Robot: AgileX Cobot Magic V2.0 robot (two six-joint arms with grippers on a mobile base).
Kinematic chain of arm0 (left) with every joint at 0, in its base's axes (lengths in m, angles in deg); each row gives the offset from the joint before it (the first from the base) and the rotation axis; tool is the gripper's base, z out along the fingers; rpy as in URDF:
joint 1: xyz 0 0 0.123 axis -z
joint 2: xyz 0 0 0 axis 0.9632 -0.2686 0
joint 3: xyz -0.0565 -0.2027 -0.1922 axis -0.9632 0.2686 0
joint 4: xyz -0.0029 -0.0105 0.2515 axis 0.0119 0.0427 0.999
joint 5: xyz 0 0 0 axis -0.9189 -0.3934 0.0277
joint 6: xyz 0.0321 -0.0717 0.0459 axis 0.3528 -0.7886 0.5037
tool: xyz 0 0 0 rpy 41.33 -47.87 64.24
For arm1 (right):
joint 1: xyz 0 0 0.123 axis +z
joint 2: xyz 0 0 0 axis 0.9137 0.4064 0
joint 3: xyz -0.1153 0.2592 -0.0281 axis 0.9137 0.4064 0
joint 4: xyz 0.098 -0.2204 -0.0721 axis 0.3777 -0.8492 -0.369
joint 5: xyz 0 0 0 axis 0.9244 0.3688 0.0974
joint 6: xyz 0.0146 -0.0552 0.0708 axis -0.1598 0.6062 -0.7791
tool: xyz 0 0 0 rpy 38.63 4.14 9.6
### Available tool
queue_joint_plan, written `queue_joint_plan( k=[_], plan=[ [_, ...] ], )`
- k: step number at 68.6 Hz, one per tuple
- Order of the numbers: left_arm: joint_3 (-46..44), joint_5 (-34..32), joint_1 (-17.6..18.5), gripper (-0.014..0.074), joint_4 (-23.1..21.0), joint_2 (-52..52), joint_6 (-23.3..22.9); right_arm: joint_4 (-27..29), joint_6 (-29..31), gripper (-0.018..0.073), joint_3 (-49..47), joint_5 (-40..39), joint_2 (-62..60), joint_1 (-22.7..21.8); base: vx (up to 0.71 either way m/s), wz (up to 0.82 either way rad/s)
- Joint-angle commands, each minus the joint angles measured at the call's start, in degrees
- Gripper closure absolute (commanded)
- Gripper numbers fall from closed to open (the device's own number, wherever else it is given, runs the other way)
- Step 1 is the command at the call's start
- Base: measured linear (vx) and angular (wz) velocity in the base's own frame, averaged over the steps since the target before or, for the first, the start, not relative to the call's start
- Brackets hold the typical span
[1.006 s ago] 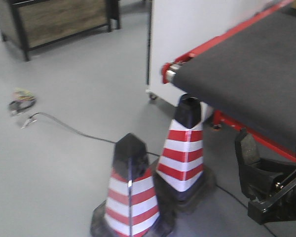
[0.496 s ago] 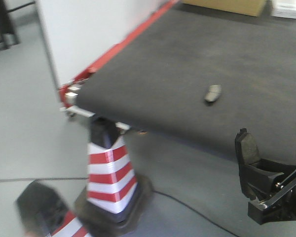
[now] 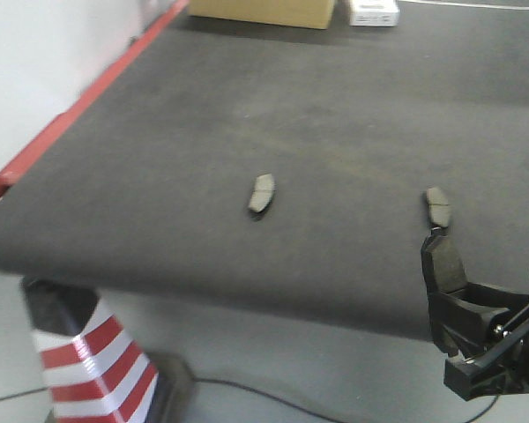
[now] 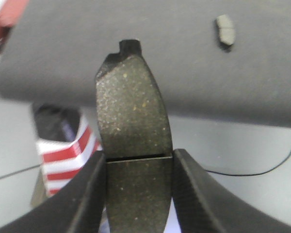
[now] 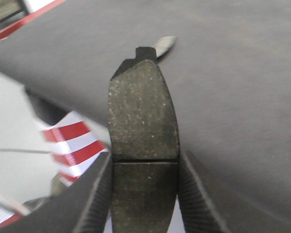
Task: Move and align brake pads A on conveyor
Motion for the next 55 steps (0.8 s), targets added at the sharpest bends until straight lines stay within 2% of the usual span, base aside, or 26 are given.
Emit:
queue_joint_plan(
  k=[1, 35, 55],
  plan=[
    [-1.56, -4.51, 0.42, 0.0503, 0.34, 0.13, -0.01, -0.18, 0.41, 0.0531, -1.85, -5.21, -0.26, -0.19, 0.23, -0.38],
    [-1.56, -4.51, 0.42, 0.0503, 0.34, 0.13, -0.01, -0.18, 0.41, 0.0531, -1.85, -5.21, -0.26, -0.19, 0.24, -0.35],
    [-1.56, -4.51, 0.42, 0.0503, 0.34, 0.13, -0.01, -0.18, 0.41, 0.0531, -1.85, -5.21, -0.26, -0.19, 0.24, -0.18]
  ],
)
